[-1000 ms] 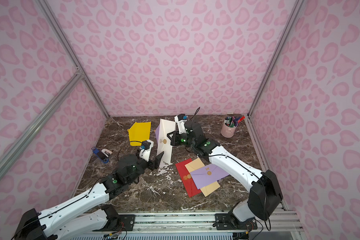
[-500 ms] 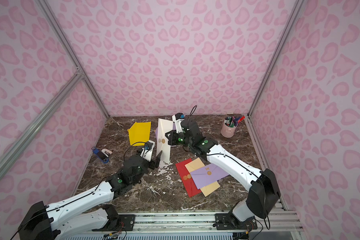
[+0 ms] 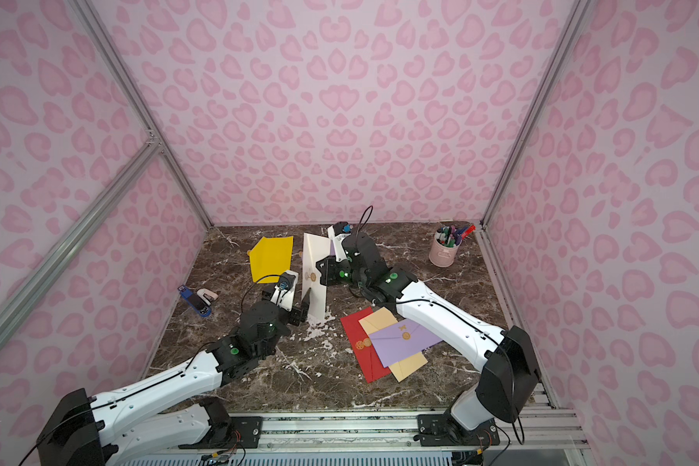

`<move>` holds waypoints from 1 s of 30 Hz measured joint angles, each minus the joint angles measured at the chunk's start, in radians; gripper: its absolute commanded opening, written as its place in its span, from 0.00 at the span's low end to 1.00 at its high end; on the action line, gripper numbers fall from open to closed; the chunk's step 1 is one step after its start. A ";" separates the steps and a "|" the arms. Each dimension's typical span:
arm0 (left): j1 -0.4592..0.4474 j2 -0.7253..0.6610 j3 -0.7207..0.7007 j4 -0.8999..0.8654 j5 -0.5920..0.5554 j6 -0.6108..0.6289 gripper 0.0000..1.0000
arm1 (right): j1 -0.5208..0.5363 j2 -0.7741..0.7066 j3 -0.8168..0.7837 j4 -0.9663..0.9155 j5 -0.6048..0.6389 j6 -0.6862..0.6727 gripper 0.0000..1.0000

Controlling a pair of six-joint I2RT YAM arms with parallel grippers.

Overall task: Open the envelope
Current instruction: Open the envelope flap on the envelope.

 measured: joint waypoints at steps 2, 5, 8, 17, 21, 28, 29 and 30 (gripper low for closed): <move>0.000 -0.002 0.002 0.000 -0.007 -0.002 0.77 | 0.001 -0.002 0.000 0.000 0.002 0.000 0.00; 0.000 -0.002 0.003 0.000 -0.014 -0.008 0.77 | 0.002 -0.005 0.000 0.000 0.006 0.000 0.00; 0.000 -0.002 0.006 -0.005 -0.018 -0.014 0.77 | 0.005 -0.006 0.000 0.000 0.009 0.000 0.00; 0.000 -0.008 0.009 -0.012 -0.040 -0.018 0.78 | 0.009 -0.007 0.000 0.000 0.011 -0.001 0.00; 0.000 -0.017 0.008 -0.014 -0.055 -0.018 0.78 | 0.011 -0.006 0.000 0.001 0.011 -0.005 0.00; 0.000 -0.027 0.006 -0.024 -0.068 -0.019 0.78 | 0.014 -0.006 0.000 0.001 0.003 -0.011 0.00; 0.000 -0.029 0.006 -0.024 -0.069 -0.019 0.78 | 0.014 -0.006 0.000 0.001 0.003 -0.013 0.00; 0.000 -0.031 0.005 -0.026 -0.071 -0.019 0.78 | 0.014 -0.006 0.000 0.001 0.000 -0.015 0.00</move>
